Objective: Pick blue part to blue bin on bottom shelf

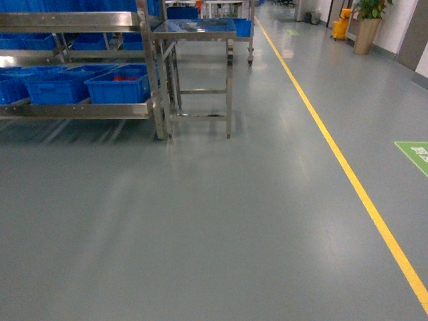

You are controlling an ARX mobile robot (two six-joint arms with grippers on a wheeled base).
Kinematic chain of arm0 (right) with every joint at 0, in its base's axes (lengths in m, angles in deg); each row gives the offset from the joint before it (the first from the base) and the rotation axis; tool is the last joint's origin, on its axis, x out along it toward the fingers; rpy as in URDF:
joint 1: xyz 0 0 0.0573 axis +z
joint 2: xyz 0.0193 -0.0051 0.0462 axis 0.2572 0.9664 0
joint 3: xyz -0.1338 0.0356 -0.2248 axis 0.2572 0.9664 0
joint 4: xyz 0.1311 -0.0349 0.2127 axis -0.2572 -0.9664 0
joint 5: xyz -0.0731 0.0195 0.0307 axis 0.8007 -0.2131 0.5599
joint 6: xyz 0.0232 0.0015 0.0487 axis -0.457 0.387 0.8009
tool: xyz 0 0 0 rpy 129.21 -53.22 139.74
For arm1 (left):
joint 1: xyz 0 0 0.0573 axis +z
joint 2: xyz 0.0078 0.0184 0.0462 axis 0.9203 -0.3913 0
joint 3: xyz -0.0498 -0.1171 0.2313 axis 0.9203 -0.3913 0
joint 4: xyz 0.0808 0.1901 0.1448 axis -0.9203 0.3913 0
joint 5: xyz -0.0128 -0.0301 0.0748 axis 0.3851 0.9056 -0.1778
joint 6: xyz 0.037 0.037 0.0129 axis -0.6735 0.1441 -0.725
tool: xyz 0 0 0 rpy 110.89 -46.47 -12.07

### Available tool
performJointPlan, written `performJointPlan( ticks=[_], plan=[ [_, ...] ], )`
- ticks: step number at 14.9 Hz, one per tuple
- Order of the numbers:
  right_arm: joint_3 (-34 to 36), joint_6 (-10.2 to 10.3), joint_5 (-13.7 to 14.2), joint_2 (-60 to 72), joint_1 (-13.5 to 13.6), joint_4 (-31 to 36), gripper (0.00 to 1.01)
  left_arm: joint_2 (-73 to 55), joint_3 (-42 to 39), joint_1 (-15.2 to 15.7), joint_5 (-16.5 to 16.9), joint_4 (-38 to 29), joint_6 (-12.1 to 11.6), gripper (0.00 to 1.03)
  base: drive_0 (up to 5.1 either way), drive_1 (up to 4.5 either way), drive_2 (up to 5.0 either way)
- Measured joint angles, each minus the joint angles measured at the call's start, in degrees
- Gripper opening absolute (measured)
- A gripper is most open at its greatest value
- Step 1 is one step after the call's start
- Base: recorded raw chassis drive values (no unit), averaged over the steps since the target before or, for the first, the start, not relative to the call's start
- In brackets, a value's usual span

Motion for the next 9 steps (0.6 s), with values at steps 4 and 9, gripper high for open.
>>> performJointPlan(
  ticks=[4,9],
  plan=[
    [0.0,0.0,0.0,0.0,0.0,-0.1,0.98,0.1,0.0,0.0,0.0,-0.2,0.0,0.43,0.0,4.24,-4.2],
    [0.0,0.0,0.0,0.0,0.0,0.0,0.98,-0.1,0.0,0.0,0.0,0.0,0.0,0.43,0.0,4.19,-4.2]
  ],
)
